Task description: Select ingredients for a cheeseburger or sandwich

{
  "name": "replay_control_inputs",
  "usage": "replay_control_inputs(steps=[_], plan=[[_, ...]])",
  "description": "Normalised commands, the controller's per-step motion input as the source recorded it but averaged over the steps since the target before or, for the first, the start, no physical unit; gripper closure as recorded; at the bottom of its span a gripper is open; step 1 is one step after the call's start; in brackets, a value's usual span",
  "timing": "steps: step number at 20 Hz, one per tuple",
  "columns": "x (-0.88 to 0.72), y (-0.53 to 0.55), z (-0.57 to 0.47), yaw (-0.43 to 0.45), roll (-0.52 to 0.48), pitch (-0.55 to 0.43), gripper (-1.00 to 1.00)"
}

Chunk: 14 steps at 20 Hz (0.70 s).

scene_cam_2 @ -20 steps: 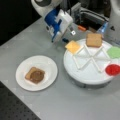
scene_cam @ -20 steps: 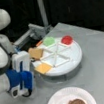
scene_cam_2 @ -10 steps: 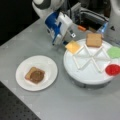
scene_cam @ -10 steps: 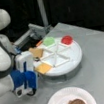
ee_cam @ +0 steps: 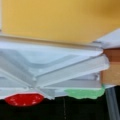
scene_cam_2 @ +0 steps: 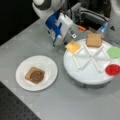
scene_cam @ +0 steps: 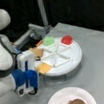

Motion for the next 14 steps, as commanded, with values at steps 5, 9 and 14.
replay_control_inputs(steps=[5,9,14], plan=[[0.28,-0.21,-0.17,0.120,0.259,-0.053,-1.00],[0.27,-0.21,-0.16,0.118,0.227,-0.046,1.00],[0.27,-0.21,-0.16,0.112,0.220,-0.051,1.00]])
